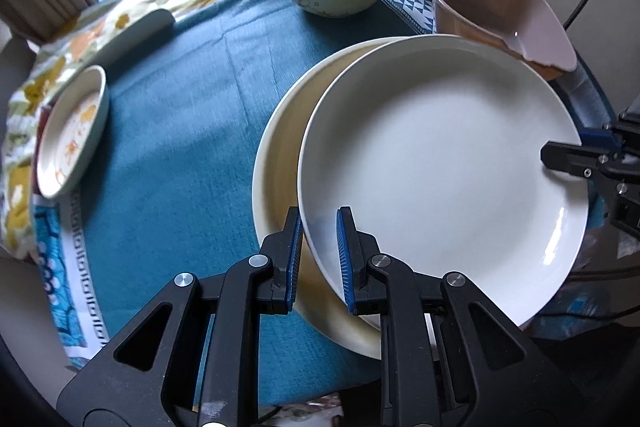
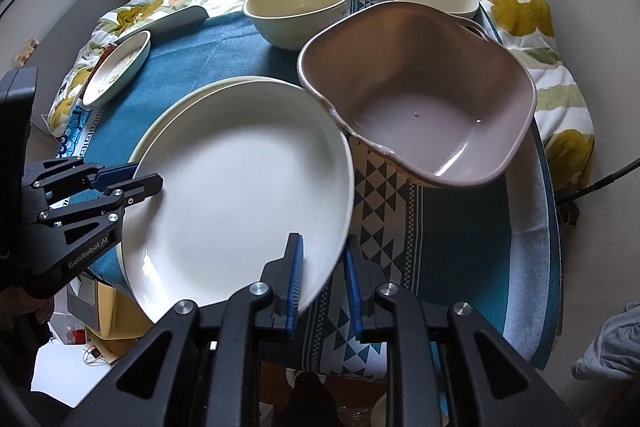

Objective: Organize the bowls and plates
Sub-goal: 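Carry the white plate with the left gripper onto the yellow plate, release, then move the open left gripper to the small duck-print plate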

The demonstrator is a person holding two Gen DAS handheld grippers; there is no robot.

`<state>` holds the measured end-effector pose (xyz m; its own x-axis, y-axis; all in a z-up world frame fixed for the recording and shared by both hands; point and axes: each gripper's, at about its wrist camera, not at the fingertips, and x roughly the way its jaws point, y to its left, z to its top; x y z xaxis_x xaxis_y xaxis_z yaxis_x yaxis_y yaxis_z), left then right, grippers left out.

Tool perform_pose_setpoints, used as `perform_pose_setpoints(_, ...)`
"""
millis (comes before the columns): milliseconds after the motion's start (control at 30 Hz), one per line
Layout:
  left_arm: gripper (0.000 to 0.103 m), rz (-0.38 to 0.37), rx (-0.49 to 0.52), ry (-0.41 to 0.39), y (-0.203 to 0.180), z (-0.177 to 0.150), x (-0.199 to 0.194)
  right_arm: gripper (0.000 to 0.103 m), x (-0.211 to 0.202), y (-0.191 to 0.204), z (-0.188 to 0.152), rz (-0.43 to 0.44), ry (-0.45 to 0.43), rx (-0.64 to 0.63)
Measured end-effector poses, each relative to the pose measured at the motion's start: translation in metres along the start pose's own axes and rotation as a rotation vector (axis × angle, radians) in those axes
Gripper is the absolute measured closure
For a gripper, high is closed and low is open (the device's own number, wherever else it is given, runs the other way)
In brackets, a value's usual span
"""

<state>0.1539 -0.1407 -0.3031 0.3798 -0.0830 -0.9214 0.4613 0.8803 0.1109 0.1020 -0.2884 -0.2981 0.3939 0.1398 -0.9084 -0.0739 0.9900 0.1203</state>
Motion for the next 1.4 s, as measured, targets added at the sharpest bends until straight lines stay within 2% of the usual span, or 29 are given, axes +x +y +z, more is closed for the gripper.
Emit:
perform_pose_setpoints(133,0.088,0.064,0.053,-0.012,-0.008,-0.002,-0.003,0.084,0.0,0.002,0.0,-0.007,-0.001,-0.004)
perform_pose_setpoints(500,0.088,0.131,0.062,-0.049,-0.005,-0.002,-0.009,0.084,-0.002,0.011,0.001,-0.028,-0.015,-0.032)
perform_pose_setpoints(833,0.088,0.09,0.019,-0.054,0.0,-0.005,-0.015,0.084,-0.005,0.013,0.002,-0.032,-0.031,-0.028)
perform_pose_setpoints(967,0.088,0.066,-0.016,-0.113,0.003,-0.003,-0.043,0.084,-0.026,0.016,0.004,-0.014,-0.085,-0.027)
perform_pose_setpoints(1133,0.088,0.11,-0.081,-0.179,0.012,0.001,-0.085,0.084,-0.057,0.022,0.012,0.06,-0.165,-0.038)
perform_pose_setpoints(1167,0.087,0.122,-0.108,-0.199,0.017,0.0,-0.098,0.082,-0.062,0.025,0.015,0.075,-0.179,-0.043)
perform_pose_setpoints(1233,0.087,0.133,-0.148,-0.221,0.026,-0.003,-0.115,0.063,-0.073,0.03,0.018,0.1,-0.21,-0.057)
perform_pose_setpoints(1300,0.087,0.149,-0.208,-0.247,0.039,-0.01,-0.135,0.014,-0.085,0.037,0.022,0.135,-0.254,-0.076)
perform_pose_setpoints(1333,0.087,0.152,-0.226,-0.253,0.044,-0.012,-0.141,0.009,-0.091,0.041,0.024,0.153,-0.281,-0.087)
perform_pose_setpoints(1400,0.087,0.163,-0.273,-0.271,0.056,-0.019,-0.156,0.009,-0.098,0.051,0.027,0.176,-0.311,-0.104)
